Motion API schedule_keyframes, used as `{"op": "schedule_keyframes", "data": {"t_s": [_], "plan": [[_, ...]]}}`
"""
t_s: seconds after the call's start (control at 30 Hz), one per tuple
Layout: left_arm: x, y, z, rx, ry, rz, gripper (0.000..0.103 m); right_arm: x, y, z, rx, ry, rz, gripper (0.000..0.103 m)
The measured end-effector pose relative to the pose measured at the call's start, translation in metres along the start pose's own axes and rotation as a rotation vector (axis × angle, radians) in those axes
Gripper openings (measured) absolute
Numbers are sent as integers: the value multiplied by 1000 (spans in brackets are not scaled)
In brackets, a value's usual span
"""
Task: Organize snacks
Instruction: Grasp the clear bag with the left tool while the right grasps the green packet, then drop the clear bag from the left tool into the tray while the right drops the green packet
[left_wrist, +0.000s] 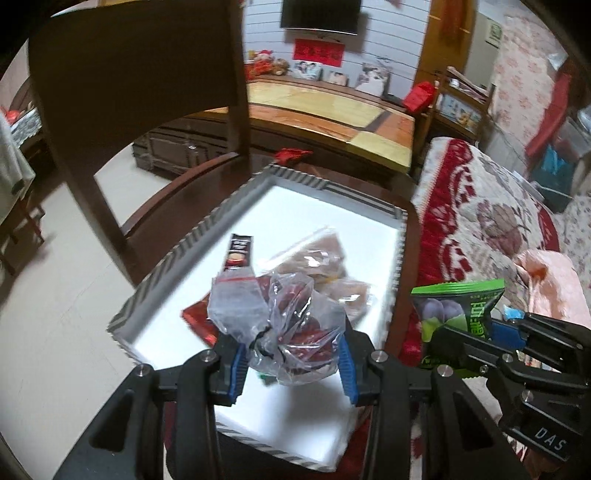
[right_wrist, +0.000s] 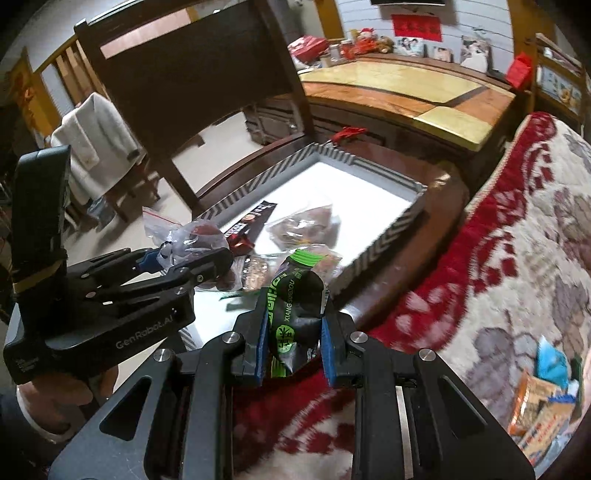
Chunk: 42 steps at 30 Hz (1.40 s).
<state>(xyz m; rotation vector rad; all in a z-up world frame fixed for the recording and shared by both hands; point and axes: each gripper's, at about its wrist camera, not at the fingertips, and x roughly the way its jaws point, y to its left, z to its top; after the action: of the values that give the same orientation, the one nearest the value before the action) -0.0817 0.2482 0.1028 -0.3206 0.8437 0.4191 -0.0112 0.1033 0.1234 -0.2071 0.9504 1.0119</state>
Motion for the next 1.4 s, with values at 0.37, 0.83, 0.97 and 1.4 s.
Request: {"op": "schedule_keyframes", "data": {"t_s": [0.37,0.83,0.97,1.4], "plan": [[14,33,0,-54,22,68,43,42,21,19,-23,58,71,22],[34,34,-1,-38,59,94,43,94,22,34,-25,120,85,22],[39,36,-1,-44,69,102,43,102,18,37,-8,124,97,22],[42,38,-3,-57,86,131,55,93,11,39,20,94,81,30]]}}
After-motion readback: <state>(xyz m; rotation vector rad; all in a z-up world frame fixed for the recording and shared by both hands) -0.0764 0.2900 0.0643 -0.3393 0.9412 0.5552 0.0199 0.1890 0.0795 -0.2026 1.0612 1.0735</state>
